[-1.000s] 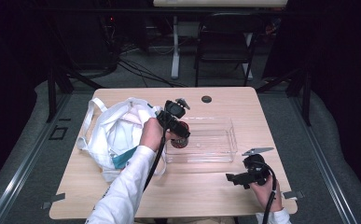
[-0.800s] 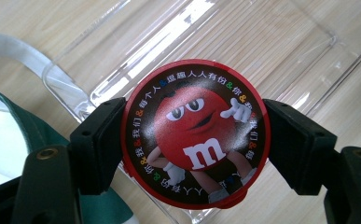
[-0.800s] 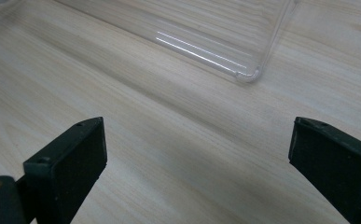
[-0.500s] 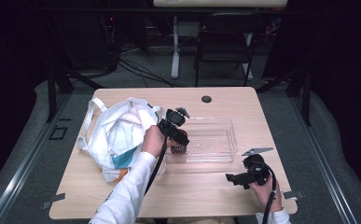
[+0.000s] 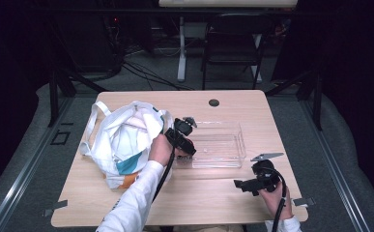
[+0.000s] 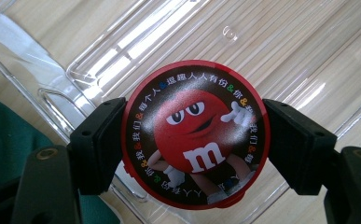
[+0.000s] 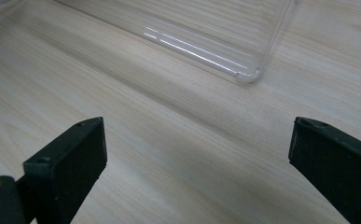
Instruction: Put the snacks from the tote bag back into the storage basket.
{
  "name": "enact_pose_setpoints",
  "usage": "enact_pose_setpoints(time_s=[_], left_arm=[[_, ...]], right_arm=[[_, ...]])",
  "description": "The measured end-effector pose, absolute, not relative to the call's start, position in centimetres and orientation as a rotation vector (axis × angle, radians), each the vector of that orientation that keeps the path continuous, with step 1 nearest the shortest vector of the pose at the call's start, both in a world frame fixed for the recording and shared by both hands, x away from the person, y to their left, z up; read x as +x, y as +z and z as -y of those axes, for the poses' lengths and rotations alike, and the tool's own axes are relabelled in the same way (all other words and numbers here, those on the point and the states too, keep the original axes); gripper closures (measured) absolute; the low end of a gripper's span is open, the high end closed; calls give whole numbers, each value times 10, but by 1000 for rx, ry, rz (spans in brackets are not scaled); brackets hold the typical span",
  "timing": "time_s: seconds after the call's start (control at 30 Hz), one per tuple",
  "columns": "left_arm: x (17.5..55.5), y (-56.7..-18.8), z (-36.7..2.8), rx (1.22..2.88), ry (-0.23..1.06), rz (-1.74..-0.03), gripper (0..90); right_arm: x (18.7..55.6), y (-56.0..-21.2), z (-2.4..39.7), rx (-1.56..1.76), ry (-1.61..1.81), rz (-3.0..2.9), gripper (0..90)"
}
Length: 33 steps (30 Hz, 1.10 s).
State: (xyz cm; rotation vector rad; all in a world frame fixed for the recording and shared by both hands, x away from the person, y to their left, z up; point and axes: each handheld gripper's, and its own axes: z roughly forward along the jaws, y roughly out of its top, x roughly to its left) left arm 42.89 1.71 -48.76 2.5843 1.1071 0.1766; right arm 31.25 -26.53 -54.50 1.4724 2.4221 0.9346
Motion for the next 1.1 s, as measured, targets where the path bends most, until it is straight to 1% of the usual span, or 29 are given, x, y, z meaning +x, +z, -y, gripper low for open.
enact_pose_setpoints(time_s=[0.5, 0.57, 0.77, 0.97, 1.1], left_arm=[[427, -492, -14, 2619, 195, -1099, 259], [425, -488, -14, 2599, 226, -1079, 258], [425, -462, -16, 2554, 281, -1062, 155], [424, -440, -30, 2510, 328, -1057, 121], [424, -431, -46, 2487, 333, -1075, 93]], right_arm=[[312, -545, 264, 1465, 937, -2427, 37], [312, -545, 264, 1463, 938, -2428, 37], [312, -545, 265, 1465, 938, -2427, 37], [312, -545, 265, 1465, 938, -2426, 36], [312, -545, 265, 1469, 940, -2426, 36]])
